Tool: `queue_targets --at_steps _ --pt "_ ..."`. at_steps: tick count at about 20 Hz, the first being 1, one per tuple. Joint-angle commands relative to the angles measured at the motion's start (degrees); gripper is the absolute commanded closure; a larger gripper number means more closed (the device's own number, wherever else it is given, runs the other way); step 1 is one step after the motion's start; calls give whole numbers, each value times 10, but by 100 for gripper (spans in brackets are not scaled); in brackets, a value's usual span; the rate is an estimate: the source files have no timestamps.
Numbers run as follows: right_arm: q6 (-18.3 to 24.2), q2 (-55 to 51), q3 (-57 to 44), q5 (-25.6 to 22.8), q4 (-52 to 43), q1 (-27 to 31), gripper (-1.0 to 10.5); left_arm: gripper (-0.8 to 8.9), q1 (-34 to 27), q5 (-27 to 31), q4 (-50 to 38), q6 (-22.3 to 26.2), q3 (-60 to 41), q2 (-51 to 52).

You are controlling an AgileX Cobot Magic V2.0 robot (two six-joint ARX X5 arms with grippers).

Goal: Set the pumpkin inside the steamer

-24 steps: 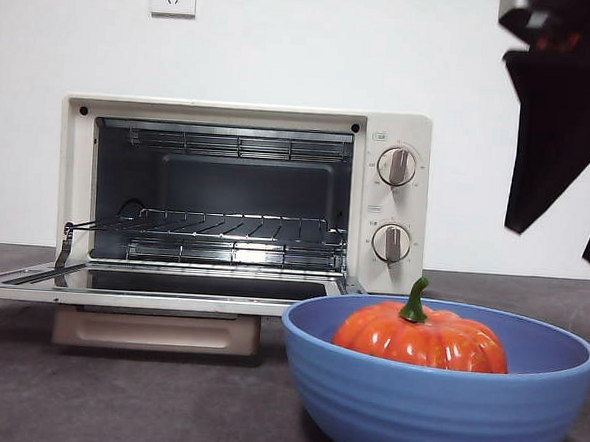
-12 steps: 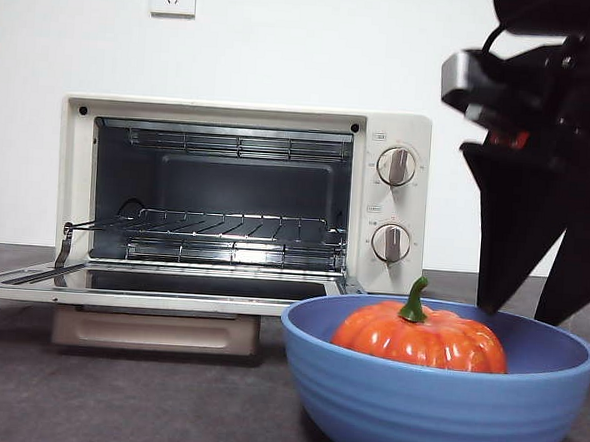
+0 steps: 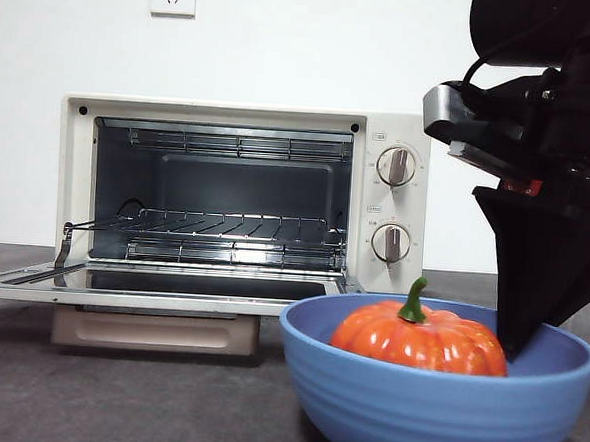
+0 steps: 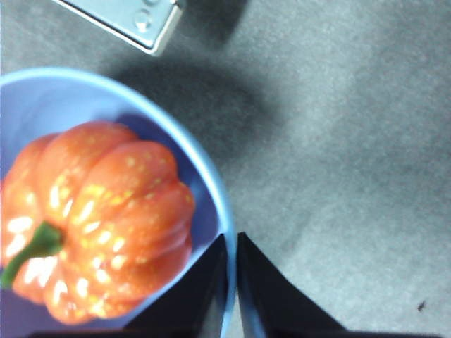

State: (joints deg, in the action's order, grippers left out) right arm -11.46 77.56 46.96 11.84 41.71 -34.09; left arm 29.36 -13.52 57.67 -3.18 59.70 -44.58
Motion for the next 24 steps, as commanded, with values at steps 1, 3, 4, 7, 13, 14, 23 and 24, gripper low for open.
queue_targets --at_steps 1,3,4,7,13,14,23,24 --pt "-6 8 2 2 2 -5 936 799 2 1 -5 -5 4 -3" --pt "-6 4 4 2 4 -5 936 799 2 1 -5 -3 4 -3" --pt "-11 -2 7 2 6 -5 936 799 2 1 -6 -2 4 -3" --pt "-19 -20 44 2 38 -14 936 799 2 1 -7 -1 4 -3" --pt "-56 0 180 2 73 -26 936 799 2 1 -12 0 4 -3" --pt "-62 13 200 1 75 -26 936 799 2 1 -12 1 4 -3" --pt "-141 231 469 -35 103 -25 936 799 2 2 -20 10 4 -3" --pt "-155 251 492 -35 104 -25 936 799 2 2 -19 11 4 -3"
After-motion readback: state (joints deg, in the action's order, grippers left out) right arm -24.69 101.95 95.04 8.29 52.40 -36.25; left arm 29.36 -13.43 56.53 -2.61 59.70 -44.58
